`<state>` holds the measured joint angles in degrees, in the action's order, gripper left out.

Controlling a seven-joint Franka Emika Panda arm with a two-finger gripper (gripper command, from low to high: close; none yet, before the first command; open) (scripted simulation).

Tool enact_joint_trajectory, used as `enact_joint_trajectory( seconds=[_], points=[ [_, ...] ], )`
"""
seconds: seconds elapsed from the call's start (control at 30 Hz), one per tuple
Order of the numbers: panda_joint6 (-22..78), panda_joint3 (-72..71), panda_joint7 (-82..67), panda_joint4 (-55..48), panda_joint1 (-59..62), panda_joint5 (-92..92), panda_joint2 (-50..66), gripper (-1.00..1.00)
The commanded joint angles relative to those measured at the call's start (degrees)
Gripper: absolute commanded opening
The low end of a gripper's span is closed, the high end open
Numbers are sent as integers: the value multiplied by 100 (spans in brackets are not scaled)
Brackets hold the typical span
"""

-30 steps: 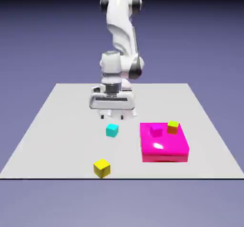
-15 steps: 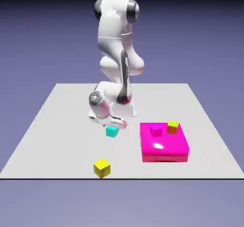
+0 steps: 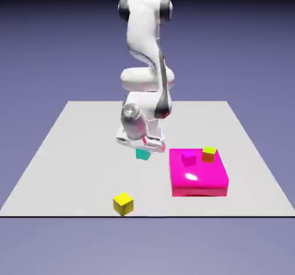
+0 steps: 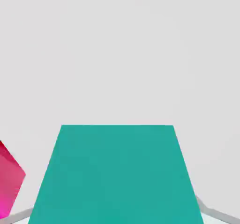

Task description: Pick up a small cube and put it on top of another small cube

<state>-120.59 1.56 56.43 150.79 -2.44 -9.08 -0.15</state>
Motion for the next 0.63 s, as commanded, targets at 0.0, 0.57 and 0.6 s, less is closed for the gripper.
enact_joint_trajectory(
  seconds=[0.0,0.57,0.6],
  points=[
    [160,-189,153,-208,-22,-62,25,-100],
    [552,-1847,1338,-1407,-1267,-921,607,100],
    [800,-1823,1360,-1567,-1236,-891,521,100]
  ],
)
